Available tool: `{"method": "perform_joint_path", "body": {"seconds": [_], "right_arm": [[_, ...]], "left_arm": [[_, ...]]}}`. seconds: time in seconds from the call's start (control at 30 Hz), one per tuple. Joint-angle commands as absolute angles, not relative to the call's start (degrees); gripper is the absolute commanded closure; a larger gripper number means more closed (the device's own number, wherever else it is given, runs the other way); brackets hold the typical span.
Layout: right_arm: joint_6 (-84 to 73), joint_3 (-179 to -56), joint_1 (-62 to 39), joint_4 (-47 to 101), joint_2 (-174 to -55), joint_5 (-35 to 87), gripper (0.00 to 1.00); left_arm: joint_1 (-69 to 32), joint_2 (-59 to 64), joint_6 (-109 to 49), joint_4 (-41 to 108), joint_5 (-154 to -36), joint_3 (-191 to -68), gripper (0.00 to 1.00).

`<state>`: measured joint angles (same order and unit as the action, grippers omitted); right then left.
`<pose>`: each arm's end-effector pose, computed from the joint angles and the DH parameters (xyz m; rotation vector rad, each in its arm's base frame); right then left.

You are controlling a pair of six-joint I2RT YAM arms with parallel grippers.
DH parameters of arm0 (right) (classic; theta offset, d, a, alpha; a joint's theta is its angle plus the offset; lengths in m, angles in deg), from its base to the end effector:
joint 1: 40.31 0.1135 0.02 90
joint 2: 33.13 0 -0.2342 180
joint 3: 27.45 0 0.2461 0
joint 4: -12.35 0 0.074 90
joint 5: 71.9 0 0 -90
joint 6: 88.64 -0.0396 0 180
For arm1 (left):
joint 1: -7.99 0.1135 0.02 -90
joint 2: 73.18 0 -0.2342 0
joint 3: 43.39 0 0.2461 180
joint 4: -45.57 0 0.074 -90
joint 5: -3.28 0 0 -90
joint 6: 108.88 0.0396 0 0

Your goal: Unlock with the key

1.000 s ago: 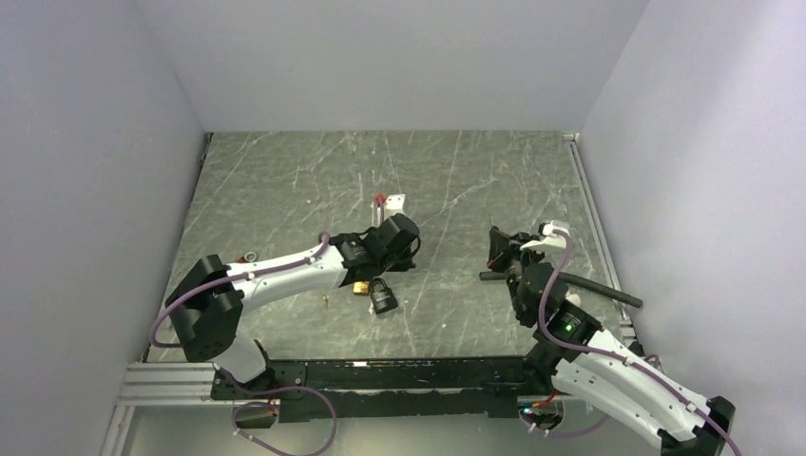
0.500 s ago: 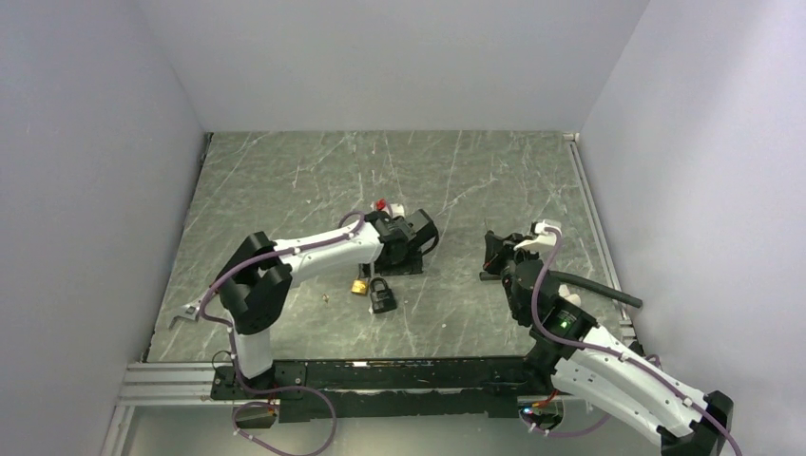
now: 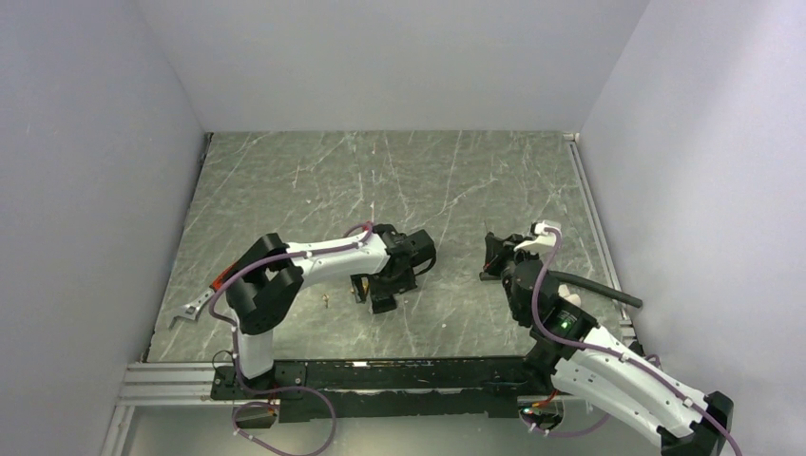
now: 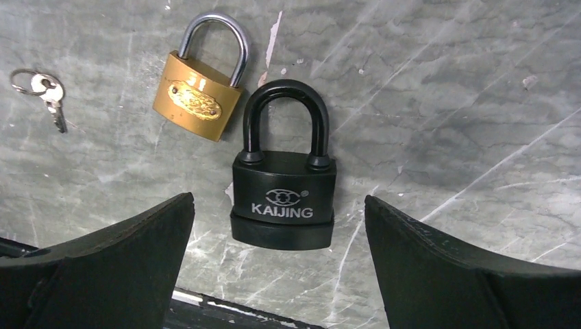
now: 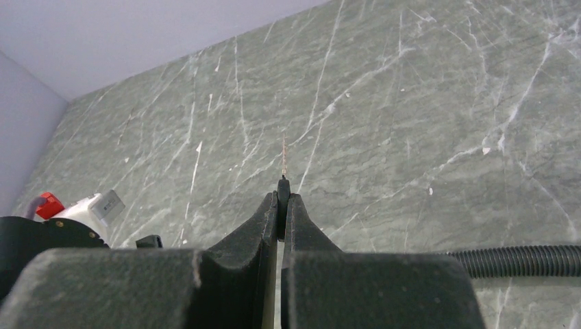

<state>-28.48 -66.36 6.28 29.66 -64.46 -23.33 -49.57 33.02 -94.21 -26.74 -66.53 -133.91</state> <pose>0.1332 0.1027 0.2502 0.2768 1.6888 0.3659 0.1865 -0.2679 0.1608 -0.4412 2.7657 0.1542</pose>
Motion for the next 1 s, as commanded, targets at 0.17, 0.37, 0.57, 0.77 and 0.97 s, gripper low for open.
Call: {"method": "perform_joint_path", "body": {"seconds": [0.17,0.37,0.57,0.77,0.97], "right_arm": [[-30.18,-66.93,6.38,31.96,-60.76,-23.66,1.00],[-30.66,-67.45,6.36,33.12,-60.02,-23.56,1.00],[-30.96,-67.88,6.36,33.48,-59.99,-23.00,1.00],[-31.15,-67.55,6.37,33.47,-59.76,-22.86,1.00],[-31.35,-67.69,6.36,33.67,-60.13,-22.44,1.00]], "left_arm": [[-49.67,33.99,-97.43,-23.39,-68.22,-130.91,0.04],[-49.43,35.09,-96.62,-18.97,-68.45,-128.04,0.14],[-48.15,34.61,-95.32,-14.98,-68.82,-124.99,0.17],[-48.09,34.50,-94.77,-13.39,-69.15,-123.35,0.43],[-47.92,35.96,-93.17,-11.89,-69.07,-123.27,0.86]]}}
